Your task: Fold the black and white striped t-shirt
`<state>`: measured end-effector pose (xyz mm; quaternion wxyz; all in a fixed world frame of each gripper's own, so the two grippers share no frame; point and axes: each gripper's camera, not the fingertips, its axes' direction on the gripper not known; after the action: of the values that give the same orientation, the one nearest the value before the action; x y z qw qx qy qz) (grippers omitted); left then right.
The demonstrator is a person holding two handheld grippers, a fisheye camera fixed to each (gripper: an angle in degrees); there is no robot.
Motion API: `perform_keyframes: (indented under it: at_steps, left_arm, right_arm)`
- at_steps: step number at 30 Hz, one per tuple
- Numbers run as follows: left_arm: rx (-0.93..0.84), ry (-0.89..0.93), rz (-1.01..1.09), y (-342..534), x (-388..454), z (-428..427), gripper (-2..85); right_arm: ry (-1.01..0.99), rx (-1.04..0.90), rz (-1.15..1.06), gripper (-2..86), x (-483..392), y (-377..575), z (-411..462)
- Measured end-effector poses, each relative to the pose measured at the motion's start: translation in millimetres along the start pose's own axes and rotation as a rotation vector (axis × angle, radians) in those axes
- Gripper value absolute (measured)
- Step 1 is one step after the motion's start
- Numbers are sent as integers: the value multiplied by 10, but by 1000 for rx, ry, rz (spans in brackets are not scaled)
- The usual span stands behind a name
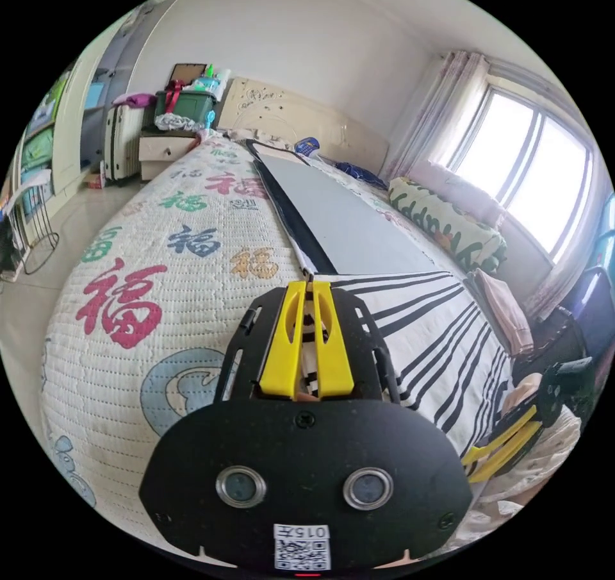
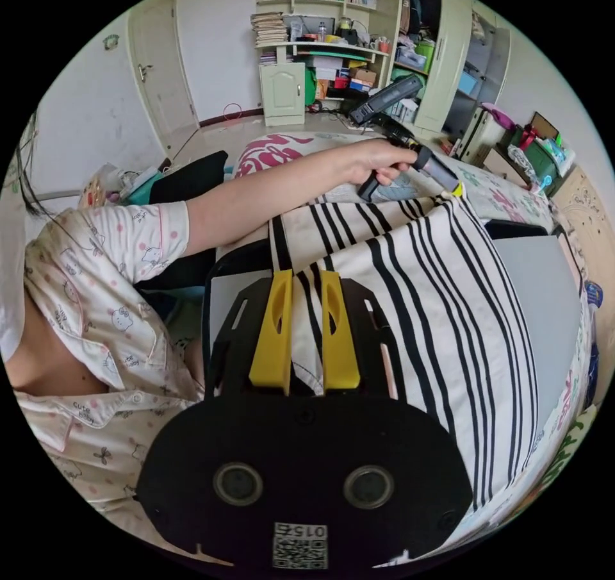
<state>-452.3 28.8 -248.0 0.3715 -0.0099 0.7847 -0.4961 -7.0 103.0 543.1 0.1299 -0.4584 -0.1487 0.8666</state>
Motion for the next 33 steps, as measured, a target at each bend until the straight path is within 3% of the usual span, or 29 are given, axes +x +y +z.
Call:
perform_keyframes:
  at_steps: [6,12,21,27,33]
  left_arm:
    - [-15,-77,57,231,125,350,1]
    - [-4,-123,63,514,102,691,5]
    - [-200,-265,135,842,142,1634,19]
    - [-151,-312,189,1258,72,1807,57]
    - [-51,-501,267,1726,185,1807,65]
  right_arm:
    - [69,-33,-20,73,-180,282,217]
    - [68,-3,-15,17,-110,535,139]
    - [58,-11,-1,48,147,501,66]
    - [32,120,71,64,362,858,-861]
    - [301,326,398,67,631,2027,-1949]
